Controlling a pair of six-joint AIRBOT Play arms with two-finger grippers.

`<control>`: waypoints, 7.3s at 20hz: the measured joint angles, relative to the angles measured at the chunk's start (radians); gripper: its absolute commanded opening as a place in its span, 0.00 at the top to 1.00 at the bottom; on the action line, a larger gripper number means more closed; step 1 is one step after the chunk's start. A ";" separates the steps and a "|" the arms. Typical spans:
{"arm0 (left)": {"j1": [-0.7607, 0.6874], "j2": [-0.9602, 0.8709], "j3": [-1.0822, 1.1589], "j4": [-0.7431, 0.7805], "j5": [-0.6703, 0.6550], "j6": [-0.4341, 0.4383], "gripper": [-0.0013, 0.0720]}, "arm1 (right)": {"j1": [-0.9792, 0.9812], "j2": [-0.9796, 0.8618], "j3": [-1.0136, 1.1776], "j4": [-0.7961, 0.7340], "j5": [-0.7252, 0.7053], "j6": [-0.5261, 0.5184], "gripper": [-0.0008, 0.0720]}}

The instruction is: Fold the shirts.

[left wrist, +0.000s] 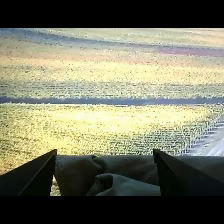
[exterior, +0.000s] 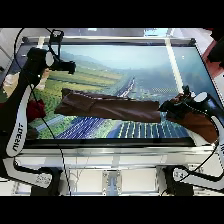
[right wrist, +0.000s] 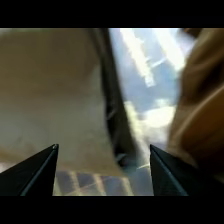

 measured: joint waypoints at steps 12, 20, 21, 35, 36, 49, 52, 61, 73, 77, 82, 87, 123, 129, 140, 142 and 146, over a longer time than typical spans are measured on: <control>0.000 0.003 0.006 -0.084 0.010 -0.006 0.13 | -0.006 -0.192 -0.072 0.377 -0.140 -0.250 0.84; -0.014 -0.013 -0.002 -0.293 -0.017 0.024 0.97 | 0.021 -0.133 0.034 0.487 -0.014 -0.378 0.95; -0.028 -0.022 -0.006 -0.325 -0.029 0.038 0.97 | 0.021 -0.104 0.055 0.479 -0.001 -0.367 0.95; -0.346 -0.296 -0.075 -0.455 -0.022 0.102 0.97 | 0.217 0.026 0.364 0.342 0.132 -0.196 0.95; -0.350 -0.309 -0.075 -0.465 -0.016 0.101 0.97 | 0.235 0.027 0.380 0.337 0.133 -0.188 0.95; -0.208 -0.112 0.179 -0.023 -0.267 0.071 0.97 | 0.584 -0.058 0.594 0.290 -0.042 -0.072 0.96; -0.104 0.004 0.196 0.055 -0.325 0.058 0.97 | 0.730 -0.185 0.657 0.298 -0.200 -0.058 0.96; 0.089 0.114 0.164 0.090 -0.388 0.050 0.97 | 0.962 -0.570 0.839 0.647 -0.508 -0.166 0.44; 0.112 0.114 0.079 0.076 -0.330 0.050 0.97 | 0.629 -0.558 0.848 0.298 -0.142 0.054 0.05; 0.112 0.113 0.077 0.060 -0.309 0.049 0.97 | 0.601 -0.563 0.762 0.170 -0.059 0.133 0.05; 0.112 0.113 0.077 0.052 -0.299 0.047 0.97 | 0.621 -0.611 0.722 0.185 -0.058 0.157 0.06; 0.112 0.113 0.077 0.051 -0.296 0.049 0.97 | 0.676 -0.663 0.714 0.351 -0.119 0.123 0.08; 0.112 0.107 0.077 -0.113 -0.282 0.025 0.96 | -0.596 -0.065 0.779 -0.389 0.701 0.044 0.85; 0.111 0.106 0.077 -0.172 -0.303 0.023 0.97 | -0.597 -0.058 0.598 -0.514 0.756 0.039 0.45; 0.111 0.106 0.077 -0.231 -0.307 0.023 0.96 | -0.292 0.014 0.657 0.163 0.420 -0.144 0.46; 0.111 0.106 0.077 -0.259 -0.313 0.031 0.96 | -0.150 0.017 0.658 0.176 0.304 -0.185 0.46; 0.111 0.106 0.077 -0.308 -0.348 0.075 0.95 | 0.110 0.018 0.615 0.009 0.069 -0.183 0.46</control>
